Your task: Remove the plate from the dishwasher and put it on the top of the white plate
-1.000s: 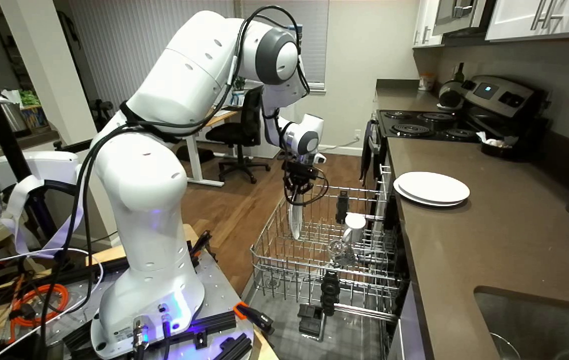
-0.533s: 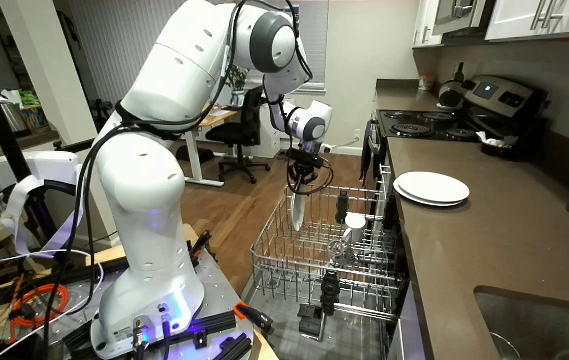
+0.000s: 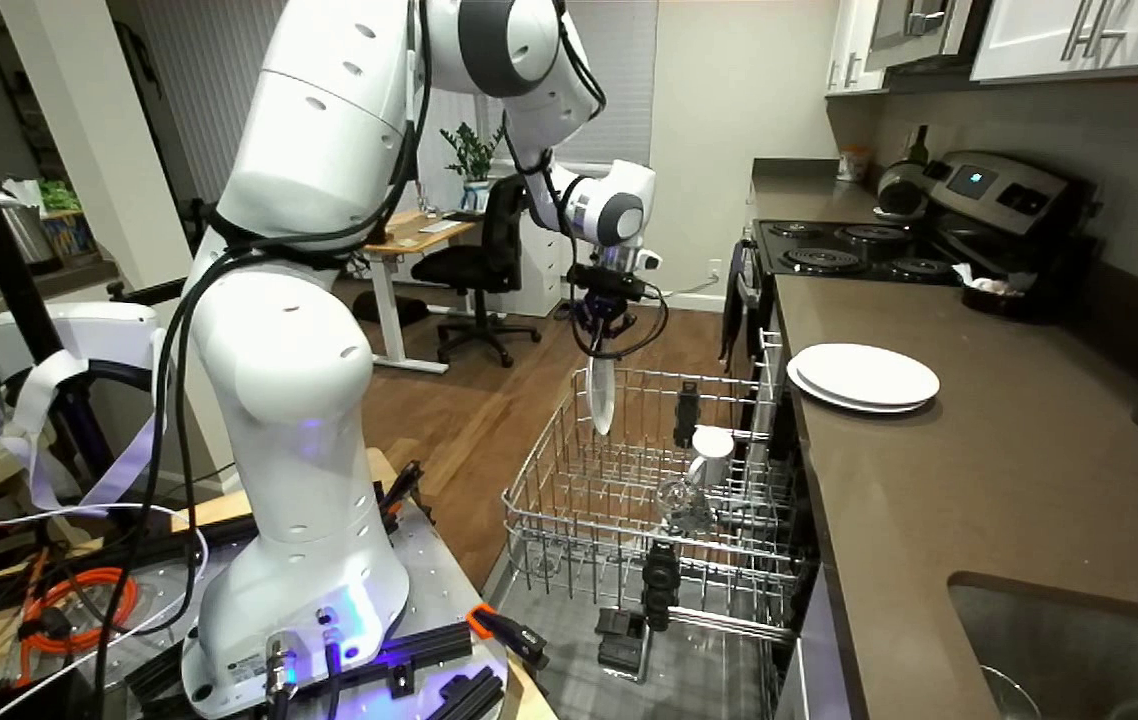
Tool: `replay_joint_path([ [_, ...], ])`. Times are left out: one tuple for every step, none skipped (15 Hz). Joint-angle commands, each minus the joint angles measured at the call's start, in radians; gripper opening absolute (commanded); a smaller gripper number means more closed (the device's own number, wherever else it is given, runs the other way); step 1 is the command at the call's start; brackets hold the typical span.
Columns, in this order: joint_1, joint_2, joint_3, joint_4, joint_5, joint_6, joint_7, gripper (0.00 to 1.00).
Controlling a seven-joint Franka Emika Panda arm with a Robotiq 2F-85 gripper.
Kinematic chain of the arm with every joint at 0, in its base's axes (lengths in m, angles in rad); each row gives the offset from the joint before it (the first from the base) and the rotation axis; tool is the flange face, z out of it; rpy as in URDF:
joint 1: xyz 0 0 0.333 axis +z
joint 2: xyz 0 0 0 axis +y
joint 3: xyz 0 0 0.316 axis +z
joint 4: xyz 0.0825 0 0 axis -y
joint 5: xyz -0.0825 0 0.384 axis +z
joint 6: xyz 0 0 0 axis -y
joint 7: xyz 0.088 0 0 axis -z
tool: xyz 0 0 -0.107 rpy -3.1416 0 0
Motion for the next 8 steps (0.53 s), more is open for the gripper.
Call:
replay_joint_path([
  [0.04,-0.117,-0.037,-0.091,-0.031,0.026,0.04,0.02],
  [0.053,-0.134,-0.048,-0.109,-0.049,0.043,0.057,0.02],
  [0.069,-0.148,-0.061,-0.124,-0.078,0.069,0.079,0.02],
  [0.082,-0.161,-0.073,-0.136,-0.108,0.089,0.099,0.02],
  [0.095,-0.168,-0.087,-0.143,-0.144,0.118,0.121,0.02],
  [0.104,-0.173,-0.098,-0.146,-0.177,0.141,0.139,0.02],
  [0.118,-0.175,-0.115,-0.147,-0.222,0.166,0.169,0.02],
  [0.127,-0.176,-0.127,-0.145,-0.255,0.18,0.189,0.02],
])
